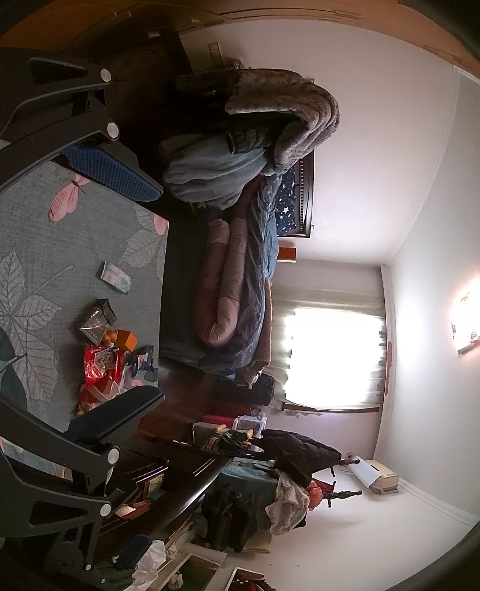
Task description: Collect trash
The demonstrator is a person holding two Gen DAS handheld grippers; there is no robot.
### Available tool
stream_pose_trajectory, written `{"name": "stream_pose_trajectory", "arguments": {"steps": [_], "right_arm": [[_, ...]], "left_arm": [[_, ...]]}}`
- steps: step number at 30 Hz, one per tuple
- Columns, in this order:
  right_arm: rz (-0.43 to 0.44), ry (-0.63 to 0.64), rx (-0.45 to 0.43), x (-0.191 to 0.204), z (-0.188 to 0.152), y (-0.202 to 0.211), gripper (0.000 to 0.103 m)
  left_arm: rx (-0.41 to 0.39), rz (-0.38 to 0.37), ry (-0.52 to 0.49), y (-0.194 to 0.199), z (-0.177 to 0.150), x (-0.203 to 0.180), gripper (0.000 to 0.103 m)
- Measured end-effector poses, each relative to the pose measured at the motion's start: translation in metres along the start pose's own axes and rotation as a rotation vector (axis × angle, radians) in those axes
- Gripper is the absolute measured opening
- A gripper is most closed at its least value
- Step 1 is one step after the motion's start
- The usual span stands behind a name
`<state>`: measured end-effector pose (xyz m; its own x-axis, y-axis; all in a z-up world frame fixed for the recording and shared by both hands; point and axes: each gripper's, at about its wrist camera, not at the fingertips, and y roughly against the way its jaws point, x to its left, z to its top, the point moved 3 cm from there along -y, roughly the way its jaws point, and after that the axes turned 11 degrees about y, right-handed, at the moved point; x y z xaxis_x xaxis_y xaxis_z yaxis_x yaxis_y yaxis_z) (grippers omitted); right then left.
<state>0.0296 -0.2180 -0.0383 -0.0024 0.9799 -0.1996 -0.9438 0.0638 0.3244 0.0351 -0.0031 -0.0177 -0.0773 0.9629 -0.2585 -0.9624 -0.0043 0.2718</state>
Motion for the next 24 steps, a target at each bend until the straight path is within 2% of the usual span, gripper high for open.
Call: {"name": "stream_pose_trajectory", "arguments": {"steps": [24], "right_arm": [[-0.005,0.004,0.026,0.000,-0.005,-0.013,0.100]], "left_arm": [[0.018,0.005,-0.008,-0.011,-0.011,0.006,0.099]]}}
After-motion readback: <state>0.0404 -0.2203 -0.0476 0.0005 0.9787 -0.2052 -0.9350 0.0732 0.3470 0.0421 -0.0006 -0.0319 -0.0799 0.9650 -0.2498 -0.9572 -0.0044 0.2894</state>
